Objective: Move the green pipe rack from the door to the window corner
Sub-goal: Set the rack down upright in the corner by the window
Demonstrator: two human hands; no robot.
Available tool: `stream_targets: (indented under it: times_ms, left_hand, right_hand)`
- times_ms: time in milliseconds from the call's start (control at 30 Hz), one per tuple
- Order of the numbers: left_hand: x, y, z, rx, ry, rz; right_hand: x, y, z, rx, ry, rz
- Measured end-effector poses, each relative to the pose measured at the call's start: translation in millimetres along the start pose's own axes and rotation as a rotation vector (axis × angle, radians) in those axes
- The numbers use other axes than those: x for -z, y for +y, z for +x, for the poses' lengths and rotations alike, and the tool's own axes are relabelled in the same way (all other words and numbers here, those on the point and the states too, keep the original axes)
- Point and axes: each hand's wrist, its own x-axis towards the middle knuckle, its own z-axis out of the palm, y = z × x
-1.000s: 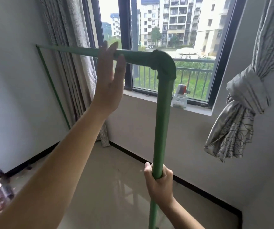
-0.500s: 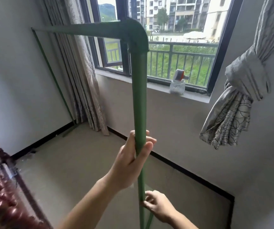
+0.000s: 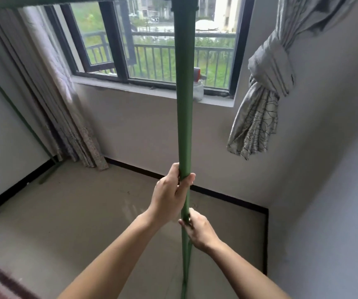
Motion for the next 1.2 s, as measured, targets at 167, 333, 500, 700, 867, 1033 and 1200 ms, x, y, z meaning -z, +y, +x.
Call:
stream_targets:
  times_ms: [167, 333, 500, 700, 867, 1033, 1200]
  left_hand:
    - [-36.2, 14.0, 53.1, -0.015, 0.007, 0.006]
    - [-61.4, 9.0, 93.8, -0.003, 0.007, 0.033]
    - [-115.5, 12.9, 177.9, 0.024, -0.011, 0.026]
    - [-154.5, 12.9, 263.8, 0.016, -0.013, 0.050]
    - [-175.6, 2.6, 318.9, 0.006, -0.098, 0.064]
    - [-195.3, -9.3, 356.8, -0.077, -0.222, 0.047]
    - [-205.6, -13.9, 389.7, -0.160, -0.310, 0.075]
  right_hand:
    - [47.0, 27.7, 37.2, 0.004, 0.040, -0.040]
    - [70.5, 45.3, 74.6, 0.000, 0.067, -0.095]
    - [127.9, 88.4, 151.4, -0.017, 0.122, -0.106]
    - [176.1, 111.0, 222.7, -0.039, 0.156, -0.018]
    - [200.5, 124.4, 266.3, -0.119, 0.199, -0.003]
    - [212.0, 133.4, 292.7, -0.270, 0.274, 0.025]
    - [219.4, 135.6, 306.3, -0.346, 0.333, -0.001]
